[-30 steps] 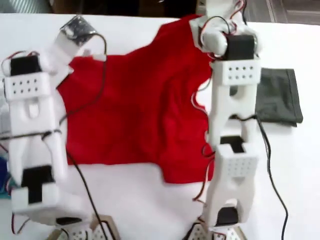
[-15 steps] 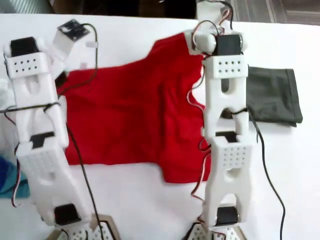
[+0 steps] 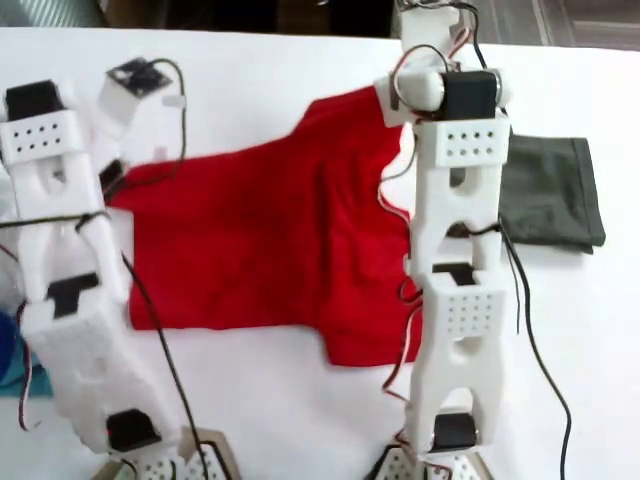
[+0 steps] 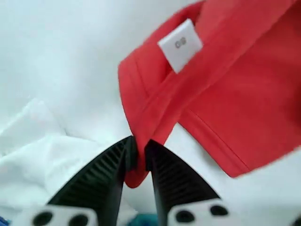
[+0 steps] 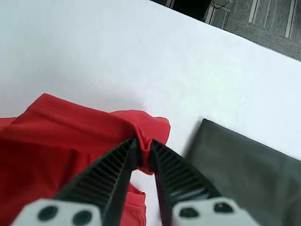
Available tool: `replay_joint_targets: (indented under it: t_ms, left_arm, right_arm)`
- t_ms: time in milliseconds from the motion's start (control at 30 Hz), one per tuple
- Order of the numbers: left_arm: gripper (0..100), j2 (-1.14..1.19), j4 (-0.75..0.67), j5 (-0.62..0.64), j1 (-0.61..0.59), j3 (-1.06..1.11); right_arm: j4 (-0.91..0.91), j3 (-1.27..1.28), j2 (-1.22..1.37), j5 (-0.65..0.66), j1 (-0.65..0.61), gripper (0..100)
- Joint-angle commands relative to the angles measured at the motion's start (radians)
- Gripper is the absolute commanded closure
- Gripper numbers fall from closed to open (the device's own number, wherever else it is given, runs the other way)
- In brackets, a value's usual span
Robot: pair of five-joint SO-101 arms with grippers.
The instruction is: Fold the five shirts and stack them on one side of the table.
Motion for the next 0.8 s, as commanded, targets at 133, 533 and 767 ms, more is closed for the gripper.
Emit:
replay_joint_targets:
  t_ms: [133, 533, 767]
  left_arm:
    - [97, -0.428, 0.011, -0.075, -0.008, 0.421]
    - [97, -0.493, -0.075, -0.112, -0.049, 0.697]
    - [97, -0.491, -0.029, -0.176, -0.049, 0.797]
  right_arm:
    - [0.024, 0.173, -0.263, 0.0, 0.045, 97.8]
    - [-0.133, 1.292, -0.981, 0.137, 0.045, 97.8]
    - [-0.433, 1.961, -1.296, 0.199, 0.074, 97.8]
